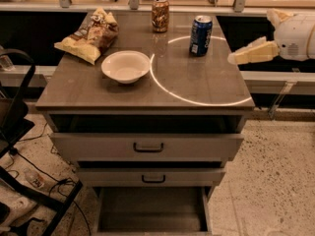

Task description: Place pepsi can into bottom drawer

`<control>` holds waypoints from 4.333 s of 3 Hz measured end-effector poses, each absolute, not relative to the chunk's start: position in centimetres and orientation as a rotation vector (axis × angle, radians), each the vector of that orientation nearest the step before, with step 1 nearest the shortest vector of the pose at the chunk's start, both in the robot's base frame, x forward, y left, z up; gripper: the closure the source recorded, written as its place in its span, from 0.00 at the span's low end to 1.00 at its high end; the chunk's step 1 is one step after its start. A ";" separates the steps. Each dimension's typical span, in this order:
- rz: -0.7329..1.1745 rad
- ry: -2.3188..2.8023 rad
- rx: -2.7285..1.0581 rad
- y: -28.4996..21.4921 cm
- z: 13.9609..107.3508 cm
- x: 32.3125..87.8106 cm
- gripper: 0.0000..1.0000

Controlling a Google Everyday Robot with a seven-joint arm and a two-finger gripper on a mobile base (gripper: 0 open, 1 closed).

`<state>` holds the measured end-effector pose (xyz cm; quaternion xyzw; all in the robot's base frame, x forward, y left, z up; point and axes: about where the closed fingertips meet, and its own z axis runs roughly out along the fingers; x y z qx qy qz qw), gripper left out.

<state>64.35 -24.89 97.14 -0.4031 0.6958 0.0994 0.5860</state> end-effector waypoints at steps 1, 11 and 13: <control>0.184 1.589 -0.886 -25.2 98.4 65.8 0.00; 0.628 1.394 -0.670 -15.6 91.1 82.2 1.00; 0.611 1.391 -0.690 -19.7 97.0 79.4 1.00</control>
Offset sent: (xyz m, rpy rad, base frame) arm 0.0525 0.0235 -0.0138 0.1226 -0.0118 -0.0358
